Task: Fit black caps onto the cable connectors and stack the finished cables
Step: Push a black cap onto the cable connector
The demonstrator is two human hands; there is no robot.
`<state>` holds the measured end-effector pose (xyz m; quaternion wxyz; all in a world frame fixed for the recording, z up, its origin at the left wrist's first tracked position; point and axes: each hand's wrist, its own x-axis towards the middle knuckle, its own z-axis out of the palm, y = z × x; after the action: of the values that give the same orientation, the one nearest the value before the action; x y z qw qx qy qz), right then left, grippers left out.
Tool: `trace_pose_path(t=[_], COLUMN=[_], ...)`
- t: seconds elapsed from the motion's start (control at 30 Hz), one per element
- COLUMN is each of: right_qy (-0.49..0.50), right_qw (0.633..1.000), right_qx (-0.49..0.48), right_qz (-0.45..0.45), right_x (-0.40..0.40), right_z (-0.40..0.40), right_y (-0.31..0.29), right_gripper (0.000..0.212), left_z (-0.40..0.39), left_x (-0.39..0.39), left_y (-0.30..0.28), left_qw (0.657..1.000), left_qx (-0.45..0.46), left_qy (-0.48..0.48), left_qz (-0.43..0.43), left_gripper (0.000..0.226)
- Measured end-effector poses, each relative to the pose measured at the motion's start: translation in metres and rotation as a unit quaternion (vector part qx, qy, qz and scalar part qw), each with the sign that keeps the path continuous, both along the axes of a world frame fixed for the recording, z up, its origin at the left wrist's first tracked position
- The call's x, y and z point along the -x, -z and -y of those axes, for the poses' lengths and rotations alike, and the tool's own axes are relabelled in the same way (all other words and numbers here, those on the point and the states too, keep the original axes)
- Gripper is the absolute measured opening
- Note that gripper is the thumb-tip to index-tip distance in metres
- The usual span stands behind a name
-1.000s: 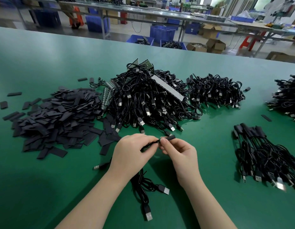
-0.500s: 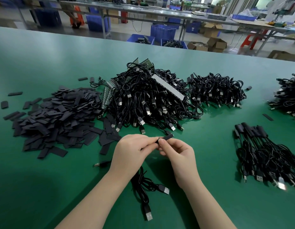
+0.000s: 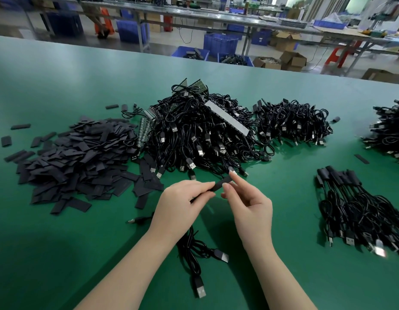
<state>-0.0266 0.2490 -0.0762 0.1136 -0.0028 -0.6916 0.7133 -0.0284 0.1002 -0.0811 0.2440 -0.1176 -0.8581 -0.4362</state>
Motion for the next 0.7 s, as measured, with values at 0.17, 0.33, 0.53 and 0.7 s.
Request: trace_pose_path(t=[0.17,0.33,0.53,0.7], right_qy=[-0.028,-0.04,-0.081,-0.064], right_qw=[0.999,0.999,0.995,0.992], right_qx=[-0.02,-0.008,0.016,0.065], right_qz=[0.006,0.01,0.051,0.09], right_x=[0.0009,-0.0001,-0.0006,0.0034], right_z=[-0.0005,0.0014,0.0028,0.0016], right_y=[0.0005,-0.0002,-0.0012,0.0011], right_gripper=[0.038,0.043,0.02,0.023], left_z=[0.0041,0.0027,0.0,0.0031], left_x=[-0.0016,-0.0009,-0.0024,-0.0038], left_y=[-0.0003,-0.0001,-0.002,-0.0039], left_qw=[1.0,0.999,1.0,0.998], left_qx=[-0.023,-0.033,-0.003,0.067], left_qy=[0.001,0.003,0.009,0.001], left_qz=[0.018,0.01,0.01,0.018], left_gripper=[0.024,0.022,0.022,0.038])
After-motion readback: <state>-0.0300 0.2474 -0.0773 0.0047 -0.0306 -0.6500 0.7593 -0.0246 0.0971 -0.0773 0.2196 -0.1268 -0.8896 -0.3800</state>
